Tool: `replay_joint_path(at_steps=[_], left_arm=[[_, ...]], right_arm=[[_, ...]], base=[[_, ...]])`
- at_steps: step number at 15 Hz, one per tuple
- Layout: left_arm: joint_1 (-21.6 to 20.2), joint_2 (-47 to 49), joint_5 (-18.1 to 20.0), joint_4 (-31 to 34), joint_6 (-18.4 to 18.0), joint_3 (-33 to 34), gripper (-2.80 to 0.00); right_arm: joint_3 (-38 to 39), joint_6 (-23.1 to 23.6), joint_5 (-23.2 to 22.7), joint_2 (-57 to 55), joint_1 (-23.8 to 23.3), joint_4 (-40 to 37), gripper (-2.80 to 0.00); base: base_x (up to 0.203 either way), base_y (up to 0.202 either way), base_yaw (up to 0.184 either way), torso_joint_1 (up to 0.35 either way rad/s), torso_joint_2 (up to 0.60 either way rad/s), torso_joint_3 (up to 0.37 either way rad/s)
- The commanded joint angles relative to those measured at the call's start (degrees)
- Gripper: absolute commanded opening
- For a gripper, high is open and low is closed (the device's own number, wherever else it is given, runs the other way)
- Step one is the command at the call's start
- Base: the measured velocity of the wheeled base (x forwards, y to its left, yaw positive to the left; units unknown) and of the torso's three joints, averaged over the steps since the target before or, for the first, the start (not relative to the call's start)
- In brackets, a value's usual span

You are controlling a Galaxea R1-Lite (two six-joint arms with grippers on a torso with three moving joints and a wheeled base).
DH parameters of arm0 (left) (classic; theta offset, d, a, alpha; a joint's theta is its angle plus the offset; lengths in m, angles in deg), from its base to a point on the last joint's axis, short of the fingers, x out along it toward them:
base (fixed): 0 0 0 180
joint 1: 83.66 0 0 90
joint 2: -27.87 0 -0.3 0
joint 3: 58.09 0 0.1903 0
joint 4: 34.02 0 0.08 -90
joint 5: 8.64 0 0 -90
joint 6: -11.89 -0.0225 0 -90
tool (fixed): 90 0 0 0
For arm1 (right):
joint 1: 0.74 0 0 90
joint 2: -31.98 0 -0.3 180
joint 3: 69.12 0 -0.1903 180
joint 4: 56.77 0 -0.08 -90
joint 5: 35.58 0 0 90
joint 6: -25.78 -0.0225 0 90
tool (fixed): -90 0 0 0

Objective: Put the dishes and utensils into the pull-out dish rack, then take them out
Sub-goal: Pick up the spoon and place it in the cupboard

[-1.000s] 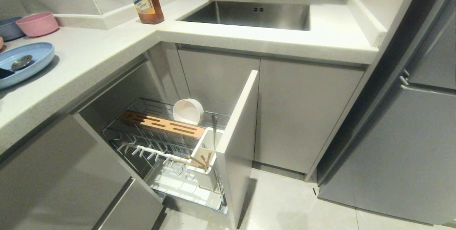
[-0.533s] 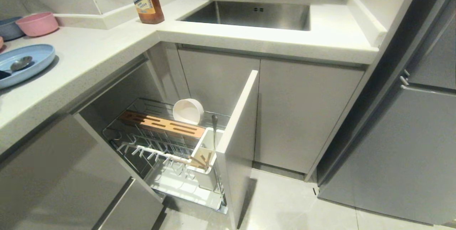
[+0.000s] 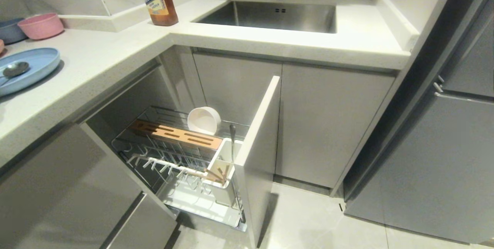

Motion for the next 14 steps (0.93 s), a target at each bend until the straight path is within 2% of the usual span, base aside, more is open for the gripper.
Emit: replay_joint_path(at_steps=[1, 4, 5, 9, 11, 14], left_arm=[[-0.01, -0.54, 0.13, 0.13, -0.07, 0.01, -2.80], [-0.09, -3.77, 0.59, 0.27, 1.50, 0.01, -2.80], [-0.09, -5.33, 0.69, 0.23, 4.01, 0.01, -2.80], [2.46, -13.18, 0.83, -0.05, 19.03, 0.01, -2.80], [6.93, -17.29, 0.64, -0.01, 27.14, 0.93, -2.80], [17.46, -22.53, 0.47, 0.33, 33.79, 4.95, -2.80]], right_arm=[[0.00, -0.02, 0.07, -0.05, 0.00, 0.04, -2.80], [0.00, -0.02, -0.02, -0.05, 0.00, 0.04, -2.80], [0.00, -0.02, 0.07, -0.05, 0.00, 0.04, -2.80], [0.00, -0.02, 0.07, -0.05, 0.00, 0.04, -2.80], [0.00, -0.02, 0.07, -0.05, 0.00, 0.04, -2.80], [0.00, -0.02, 0.07, -0.05, 0.00, 0.04, -2.80]], base=[[0.000, 0.000, 0.000, 0.000, 0.00, 0.000], [0.000, 0.000, 0.000, 0.000, 0.00, 0.000], [0.000, 0.000, 0.000, 0.000, 0.00, 0.000], [0.000, 0.000, 0.000, 0.000, 0.00, 0.000], [0.000, 0.000, 0.000, 0.000, 0.00, 0.000], [0.000, 0.000, 0.000, 0.000, 0.00, 0.000]])
